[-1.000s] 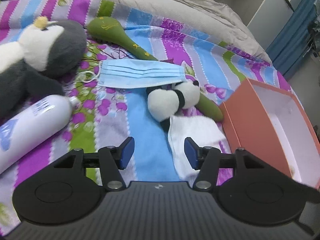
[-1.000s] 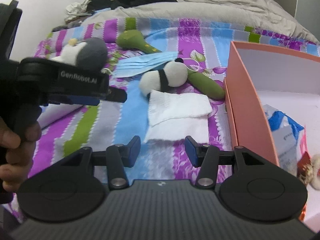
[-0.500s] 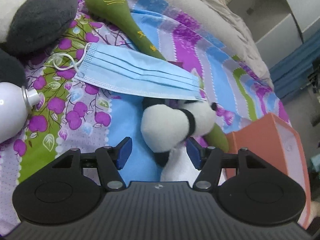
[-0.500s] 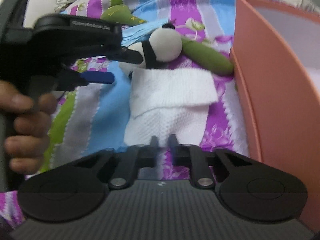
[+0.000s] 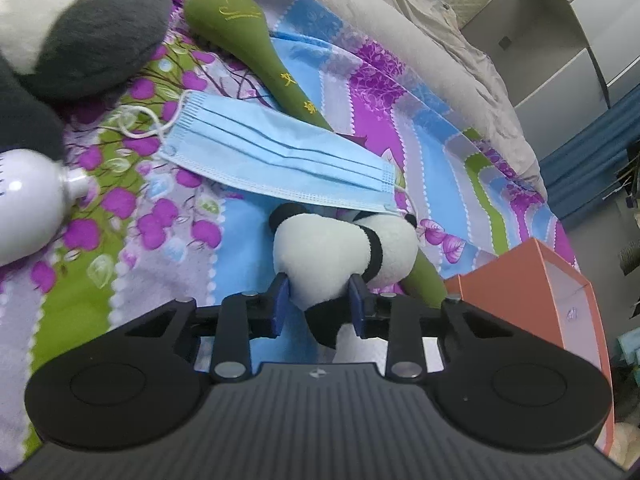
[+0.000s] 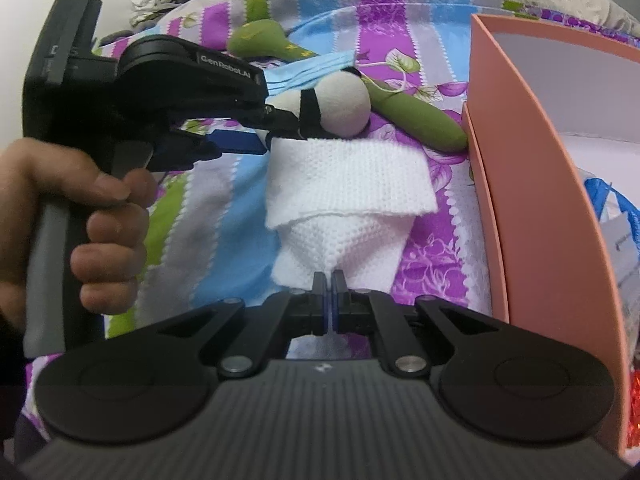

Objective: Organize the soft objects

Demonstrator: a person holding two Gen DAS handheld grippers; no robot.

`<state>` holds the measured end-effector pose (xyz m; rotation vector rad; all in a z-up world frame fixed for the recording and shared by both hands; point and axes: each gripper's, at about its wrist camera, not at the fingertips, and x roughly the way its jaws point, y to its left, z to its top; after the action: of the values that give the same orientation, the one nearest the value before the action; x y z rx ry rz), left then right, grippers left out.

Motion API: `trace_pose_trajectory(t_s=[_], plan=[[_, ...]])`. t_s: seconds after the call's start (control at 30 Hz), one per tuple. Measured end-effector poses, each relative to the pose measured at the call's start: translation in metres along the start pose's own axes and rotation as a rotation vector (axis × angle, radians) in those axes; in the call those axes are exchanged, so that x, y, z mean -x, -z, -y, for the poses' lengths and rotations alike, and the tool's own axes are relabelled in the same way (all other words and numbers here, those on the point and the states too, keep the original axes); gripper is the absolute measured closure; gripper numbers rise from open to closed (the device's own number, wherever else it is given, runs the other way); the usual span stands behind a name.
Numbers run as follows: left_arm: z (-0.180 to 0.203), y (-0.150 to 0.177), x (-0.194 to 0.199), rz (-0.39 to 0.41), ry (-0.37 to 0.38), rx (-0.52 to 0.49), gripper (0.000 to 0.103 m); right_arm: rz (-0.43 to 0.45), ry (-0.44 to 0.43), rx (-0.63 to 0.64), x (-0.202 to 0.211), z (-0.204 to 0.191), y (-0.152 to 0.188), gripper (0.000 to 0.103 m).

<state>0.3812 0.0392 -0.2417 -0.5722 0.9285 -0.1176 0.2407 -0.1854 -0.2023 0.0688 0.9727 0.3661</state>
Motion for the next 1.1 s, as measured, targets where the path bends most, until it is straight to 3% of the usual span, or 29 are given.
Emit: trace_pose_trajectory(t_s=[0.23, 0.67, 1.1], plan=[[0.002, 0.022, 0.042, 0.023, -0.034, -0.019, 0.071, 0.010, 0.000, 0.023, 0.030, -0.011, 0.015, 0.098], [-0.023, 0.081, 0.131, 0.064, -0.098, 0.039, 0.071, 0.040, 0.040, 0.084, 0.079, -0.027, 0.050, 0.098], [-0.039, 0.141, 0.190, 0.076, -0.153, 0.036, 0.070, 0.023, 0.090, 0.125, 0.090, -0.024, 0.088, 0.096]])
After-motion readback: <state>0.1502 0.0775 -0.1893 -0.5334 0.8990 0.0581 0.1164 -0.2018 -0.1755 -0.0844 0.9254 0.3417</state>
